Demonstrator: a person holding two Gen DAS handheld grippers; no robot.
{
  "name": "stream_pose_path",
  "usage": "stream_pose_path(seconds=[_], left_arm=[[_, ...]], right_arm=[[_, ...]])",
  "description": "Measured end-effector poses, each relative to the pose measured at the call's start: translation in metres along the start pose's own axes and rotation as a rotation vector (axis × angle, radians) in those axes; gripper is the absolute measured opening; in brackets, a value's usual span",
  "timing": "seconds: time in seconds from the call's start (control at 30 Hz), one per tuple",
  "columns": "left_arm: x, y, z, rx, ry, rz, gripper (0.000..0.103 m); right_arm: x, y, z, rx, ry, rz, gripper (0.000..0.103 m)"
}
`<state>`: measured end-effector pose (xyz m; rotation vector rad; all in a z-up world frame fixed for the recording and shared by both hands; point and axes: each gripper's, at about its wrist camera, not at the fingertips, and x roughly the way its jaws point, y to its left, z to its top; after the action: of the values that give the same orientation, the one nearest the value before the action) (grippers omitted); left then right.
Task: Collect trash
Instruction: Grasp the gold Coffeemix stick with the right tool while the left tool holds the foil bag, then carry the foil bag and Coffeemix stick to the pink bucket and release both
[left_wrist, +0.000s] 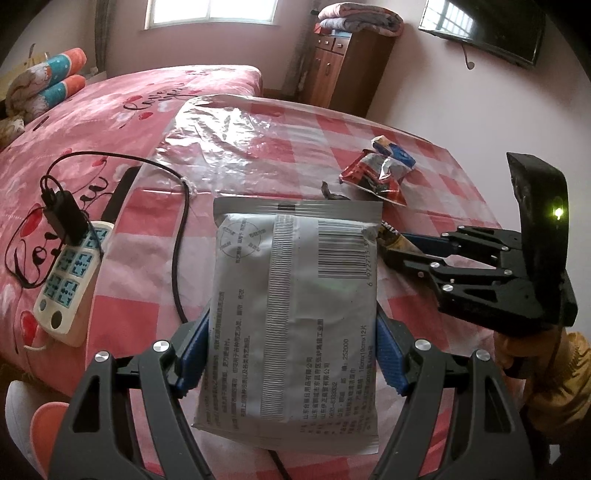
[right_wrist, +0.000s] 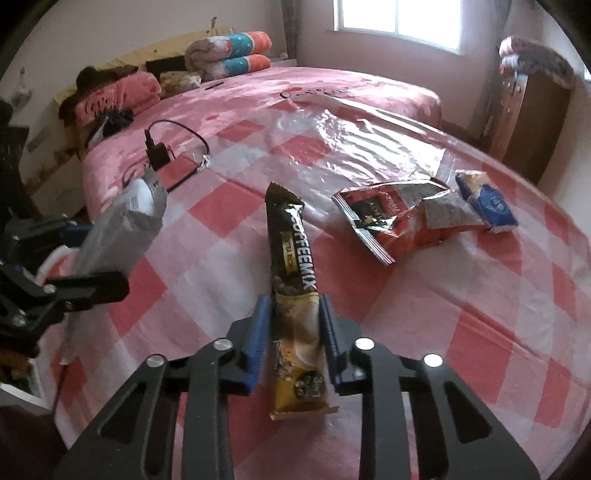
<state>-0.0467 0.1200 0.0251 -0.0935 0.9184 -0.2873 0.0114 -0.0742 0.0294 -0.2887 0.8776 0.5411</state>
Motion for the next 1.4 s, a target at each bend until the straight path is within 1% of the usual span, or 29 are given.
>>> stream_pose_path(seconds=[0.4,0.53,0.67,0.93,1.1,1.23,1.4], left_arm=[[-0.008,-0.004,-0.017,-0.011,0.004,-0.006,0.076],[-0.016,-0.003,-0.023,-0.02,-0.005,-0.007,0.076],[-0.026,-0.001,-0.027,-0.023,-0.019,-0.001,0.076],[-0.049,0.007,-0.038,-0.045,-0.049,0.015,0.076],[-0.065,0.017,-0.047,-0.065,-0.065,0.033,0.076],[-0.078,0.028,-0.055,-0.084,-0.077,0.055,0.076],[-0.099,0.048,-0.069,-0.122,-0.087,0.106,0.076]], right_arm=[[-0.013,0.004,-0.016,0.067,-0.049,-0.029,0.014],[-0.021,0.004,-0.023,0.105,-0.063,-0.017,0.013],[-0.031,0.005,-0.029,0.148,-0.079,0.014,0.013],[-0.057,0.016,-0.03,0.228,-0.125,0.111,0.013],[-0.069,0.036,-0.026,0.225,-0.141,0.178,0.013],[-0.072,0.059,-0.021,0.21,-0.133,0.254,0.013],[-0.071,0.091,-0.012,0.186,-0.115,0.344,0.013]])
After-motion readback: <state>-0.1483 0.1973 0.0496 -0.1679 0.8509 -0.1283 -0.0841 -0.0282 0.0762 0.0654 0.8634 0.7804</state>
